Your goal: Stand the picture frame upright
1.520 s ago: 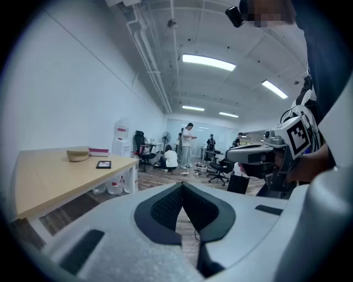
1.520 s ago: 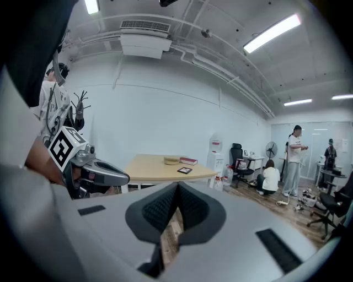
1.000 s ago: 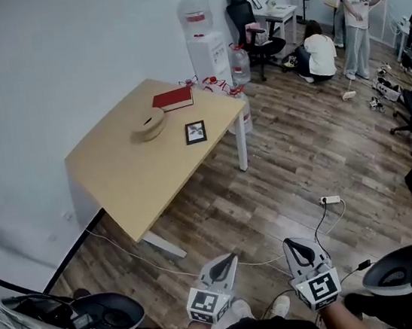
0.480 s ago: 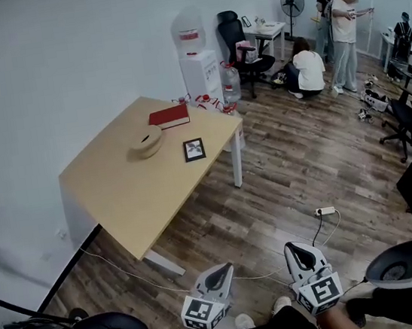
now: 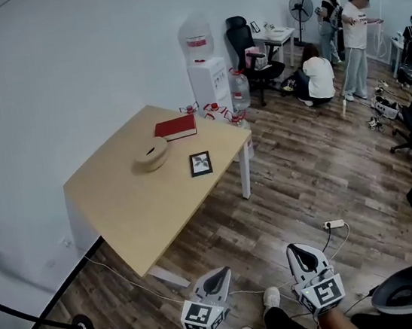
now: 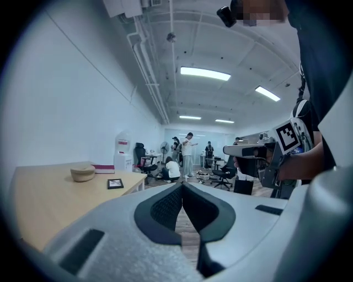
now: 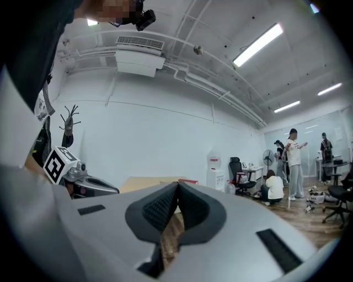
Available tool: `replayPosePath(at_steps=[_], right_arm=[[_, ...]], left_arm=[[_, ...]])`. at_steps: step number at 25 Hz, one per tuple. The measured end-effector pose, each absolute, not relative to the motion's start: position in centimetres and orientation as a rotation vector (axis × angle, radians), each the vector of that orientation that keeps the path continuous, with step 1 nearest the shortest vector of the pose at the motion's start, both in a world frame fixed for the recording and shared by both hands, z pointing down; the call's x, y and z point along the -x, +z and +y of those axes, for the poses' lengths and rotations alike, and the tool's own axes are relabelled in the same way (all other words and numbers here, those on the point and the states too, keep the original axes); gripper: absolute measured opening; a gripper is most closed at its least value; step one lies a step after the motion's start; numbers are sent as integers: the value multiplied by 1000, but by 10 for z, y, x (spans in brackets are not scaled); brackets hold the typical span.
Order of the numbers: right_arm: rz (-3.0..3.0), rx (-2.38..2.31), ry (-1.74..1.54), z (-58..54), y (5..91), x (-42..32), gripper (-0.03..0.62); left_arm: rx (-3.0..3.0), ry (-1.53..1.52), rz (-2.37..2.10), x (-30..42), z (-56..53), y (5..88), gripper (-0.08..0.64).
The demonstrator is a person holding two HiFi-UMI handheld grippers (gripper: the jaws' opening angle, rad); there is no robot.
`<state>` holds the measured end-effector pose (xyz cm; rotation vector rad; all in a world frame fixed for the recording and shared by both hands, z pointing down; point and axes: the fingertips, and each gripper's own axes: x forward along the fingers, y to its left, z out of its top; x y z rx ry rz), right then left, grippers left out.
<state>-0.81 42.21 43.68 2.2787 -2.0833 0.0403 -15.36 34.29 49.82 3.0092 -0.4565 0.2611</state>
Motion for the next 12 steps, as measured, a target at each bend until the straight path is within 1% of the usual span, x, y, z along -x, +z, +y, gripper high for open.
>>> replayPosePath(at_steps=[5,12], right_arm=[[-2101,-2276,21,382,424,-44,9],[-2150,-2222,17,346,432,-119,9]], left_arm=[[-3007,263,-510,105,304,493,-5],[-3019,280,-521,28,268,494,-5]])
